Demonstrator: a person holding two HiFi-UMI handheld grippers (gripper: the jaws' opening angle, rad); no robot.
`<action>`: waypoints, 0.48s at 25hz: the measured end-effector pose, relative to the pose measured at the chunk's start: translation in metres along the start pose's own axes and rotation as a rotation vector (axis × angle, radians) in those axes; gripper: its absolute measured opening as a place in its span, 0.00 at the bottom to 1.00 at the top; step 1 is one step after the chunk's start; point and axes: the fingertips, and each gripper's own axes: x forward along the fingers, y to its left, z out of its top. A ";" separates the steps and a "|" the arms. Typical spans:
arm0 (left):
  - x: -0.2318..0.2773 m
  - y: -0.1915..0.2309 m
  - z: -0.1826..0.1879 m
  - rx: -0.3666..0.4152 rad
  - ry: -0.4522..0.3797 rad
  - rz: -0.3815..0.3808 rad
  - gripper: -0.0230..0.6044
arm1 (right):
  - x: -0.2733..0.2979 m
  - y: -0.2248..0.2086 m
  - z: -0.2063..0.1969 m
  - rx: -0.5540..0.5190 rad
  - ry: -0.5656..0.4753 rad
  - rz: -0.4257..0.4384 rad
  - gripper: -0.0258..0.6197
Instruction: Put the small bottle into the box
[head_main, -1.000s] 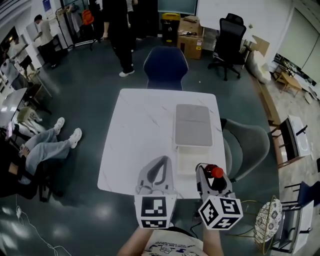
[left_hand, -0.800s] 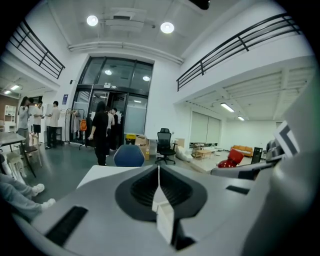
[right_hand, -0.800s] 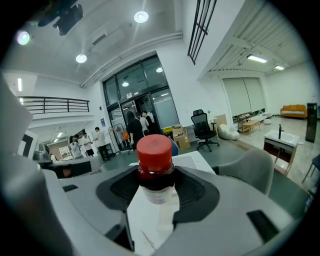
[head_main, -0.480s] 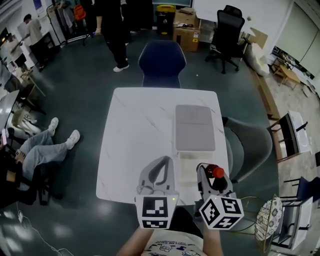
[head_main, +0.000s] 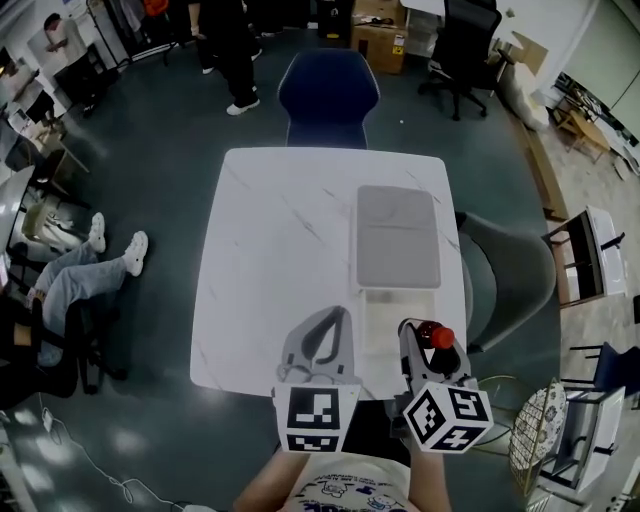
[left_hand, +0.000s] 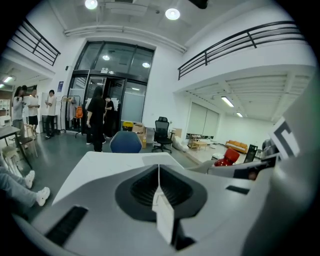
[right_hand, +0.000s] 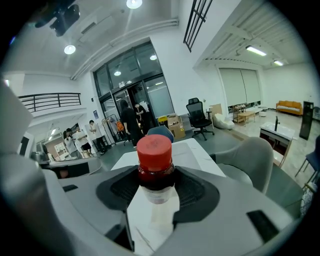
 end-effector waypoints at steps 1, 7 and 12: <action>0.002 -0.002 -0.001 -0.002 0.005 -0.002 0.07 | 0.002 -0.002 -0.001 0.000 0.005 0.001 0.39; 0.017 -0.011 -0.009 -0.006 0.036 -0.009 0.07 | 0.016 -0.011 -0.004 -0.012 0.043 0.014 0.39; 0.035 -0.013 -0.013 -0.016 0.064 -0.005 0.07 | 0.030 -0.023 -0.008 -0.012 0.081 0.023 0.39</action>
